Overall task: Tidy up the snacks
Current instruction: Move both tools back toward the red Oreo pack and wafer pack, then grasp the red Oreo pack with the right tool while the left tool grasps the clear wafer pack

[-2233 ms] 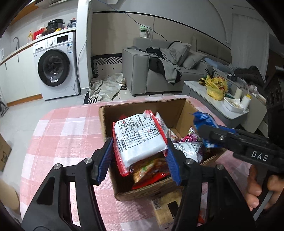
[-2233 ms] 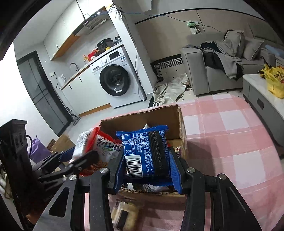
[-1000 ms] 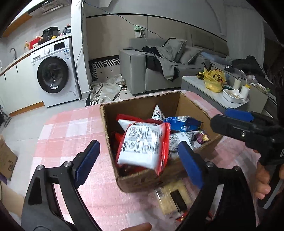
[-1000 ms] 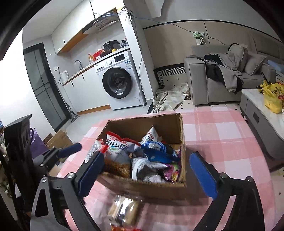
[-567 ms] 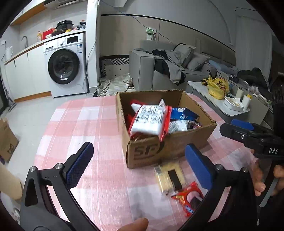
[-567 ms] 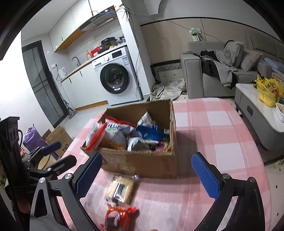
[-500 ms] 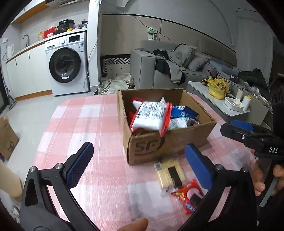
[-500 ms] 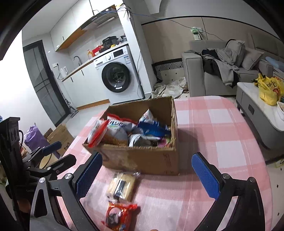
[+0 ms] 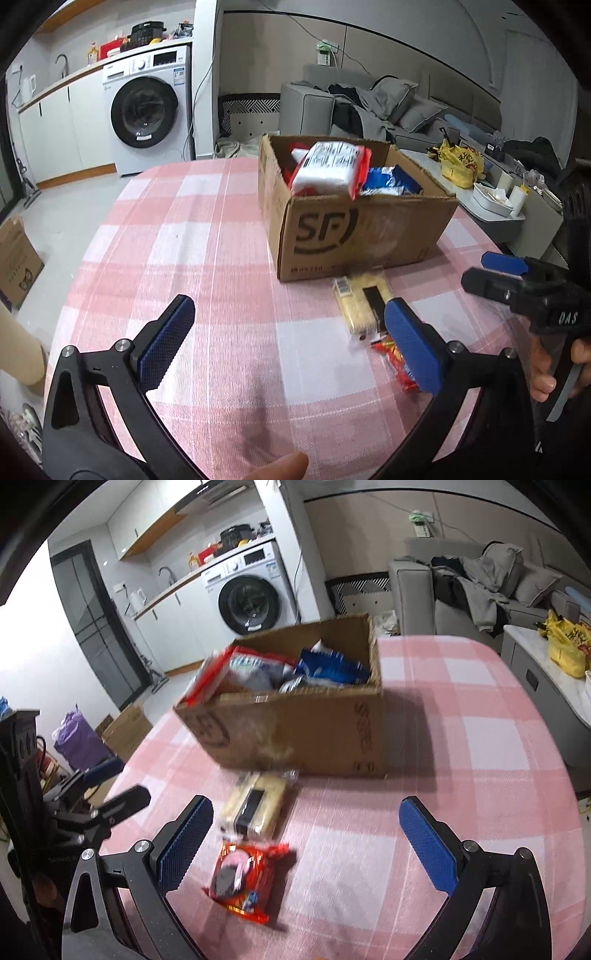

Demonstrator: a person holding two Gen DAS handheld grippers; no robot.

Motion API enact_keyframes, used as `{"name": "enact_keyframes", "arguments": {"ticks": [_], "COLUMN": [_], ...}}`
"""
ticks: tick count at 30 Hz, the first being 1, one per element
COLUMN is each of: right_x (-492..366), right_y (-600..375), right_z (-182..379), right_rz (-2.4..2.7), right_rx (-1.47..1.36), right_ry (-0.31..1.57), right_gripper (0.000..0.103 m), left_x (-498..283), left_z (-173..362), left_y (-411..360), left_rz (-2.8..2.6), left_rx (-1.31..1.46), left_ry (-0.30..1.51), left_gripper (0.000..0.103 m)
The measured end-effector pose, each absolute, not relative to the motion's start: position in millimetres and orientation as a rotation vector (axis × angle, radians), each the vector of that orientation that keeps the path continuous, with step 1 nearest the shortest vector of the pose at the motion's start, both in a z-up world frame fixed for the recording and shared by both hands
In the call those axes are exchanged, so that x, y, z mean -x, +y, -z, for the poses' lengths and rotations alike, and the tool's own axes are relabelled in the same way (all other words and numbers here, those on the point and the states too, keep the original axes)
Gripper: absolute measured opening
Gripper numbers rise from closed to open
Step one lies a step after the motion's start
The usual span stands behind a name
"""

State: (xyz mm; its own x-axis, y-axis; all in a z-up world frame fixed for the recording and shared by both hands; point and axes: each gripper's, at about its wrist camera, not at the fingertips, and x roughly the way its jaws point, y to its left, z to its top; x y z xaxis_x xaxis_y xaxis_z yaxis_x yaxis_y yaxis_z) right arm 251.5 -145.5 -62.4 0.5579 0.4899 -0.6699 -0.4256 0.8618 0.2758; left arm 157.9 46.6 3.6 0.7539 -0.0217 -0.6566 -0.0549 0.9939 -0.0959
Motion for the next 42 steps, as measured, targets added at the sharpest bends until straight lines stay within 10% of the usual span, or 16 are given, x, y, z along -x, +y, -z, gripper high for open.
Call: {"name": "enact_keyframes", "arguments": {"ticks": [42], "right_x": [-257.2], "right_y": [-121.8], "right_z": [126.8], "right_rz": [-0.496], "right_rx": [0.098], "right_ry": [1.027], "right_gripper": [0.103], "left_x": [-175.0], "left_z": [29.2], "left_y": [40.9], "left_rz": [-0.007], "left_rx": [0.092], "left_ry": [0.807], "left_gripper": [0.103]}}
